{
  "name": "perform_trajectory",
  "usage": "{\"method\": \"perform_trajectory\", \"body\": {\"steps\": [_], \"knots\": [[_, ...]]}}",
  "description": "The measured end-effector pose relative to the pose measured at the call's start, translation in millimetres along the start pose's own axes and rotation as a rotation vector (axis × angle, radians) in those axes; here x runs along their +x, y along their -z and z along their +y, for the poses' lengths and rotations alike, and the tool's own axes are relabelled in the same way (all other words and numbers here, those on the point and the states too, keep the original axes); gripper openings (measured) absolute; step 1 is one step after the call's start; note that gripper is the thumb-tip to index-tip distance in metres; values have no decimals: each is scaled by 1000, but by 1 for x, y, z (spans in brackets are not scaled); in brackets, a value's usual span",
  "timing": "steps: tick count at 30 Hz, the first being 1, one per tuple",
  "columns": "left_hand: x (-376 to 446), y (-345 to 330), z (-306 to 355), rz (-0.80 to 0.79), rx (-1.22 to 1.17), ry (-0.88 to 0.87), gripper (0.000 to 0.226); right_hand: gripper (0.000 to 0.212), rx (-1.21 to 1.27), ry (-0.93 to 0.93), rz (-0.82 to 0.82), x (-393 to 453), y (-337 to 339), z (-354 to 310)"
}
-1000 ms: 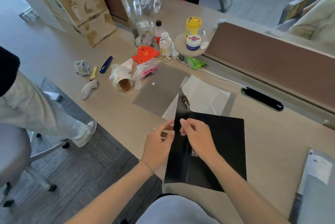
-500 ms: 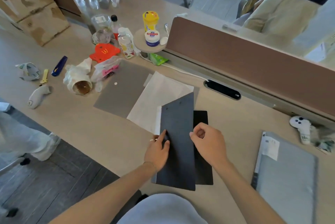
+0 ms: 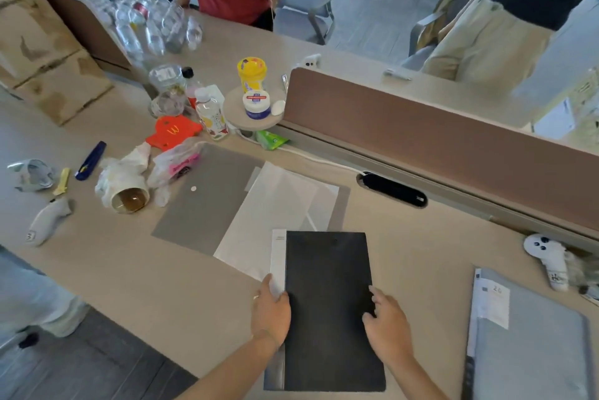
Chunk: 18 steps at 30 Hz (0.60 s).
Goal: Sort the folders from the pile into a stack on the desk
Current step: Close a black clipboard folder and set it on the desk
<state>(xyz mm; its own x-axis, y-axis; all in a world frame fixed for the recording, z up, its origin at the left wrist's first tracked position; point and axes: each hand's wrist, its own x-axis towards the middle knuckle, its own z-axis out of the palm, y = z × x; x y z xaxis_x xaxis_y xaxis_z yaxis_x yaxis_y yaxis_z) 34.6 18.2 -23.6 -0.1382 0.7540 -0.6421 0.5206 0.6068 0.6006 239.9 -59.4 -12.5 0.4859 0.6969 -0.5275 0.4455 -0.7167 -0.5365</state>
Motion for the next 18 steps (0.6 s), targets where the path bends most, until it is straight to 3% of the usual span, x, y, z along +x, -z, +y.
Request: {"method": "perform_trajectory", "body": {"steps": [5, 10, 18], "knots": [[9, 11, 8, -142, -242, 102, 22, 59, 30, -49, -44, -3, -8, 4], [-2, 10, 12, -243, -290, 100, 25, 55, 95, -31, -56, 0, -4, 12], [-41, 9, 36, -126, -346, -61, 16, 54, 246, 2, -48, -2, 21, 20]]}}
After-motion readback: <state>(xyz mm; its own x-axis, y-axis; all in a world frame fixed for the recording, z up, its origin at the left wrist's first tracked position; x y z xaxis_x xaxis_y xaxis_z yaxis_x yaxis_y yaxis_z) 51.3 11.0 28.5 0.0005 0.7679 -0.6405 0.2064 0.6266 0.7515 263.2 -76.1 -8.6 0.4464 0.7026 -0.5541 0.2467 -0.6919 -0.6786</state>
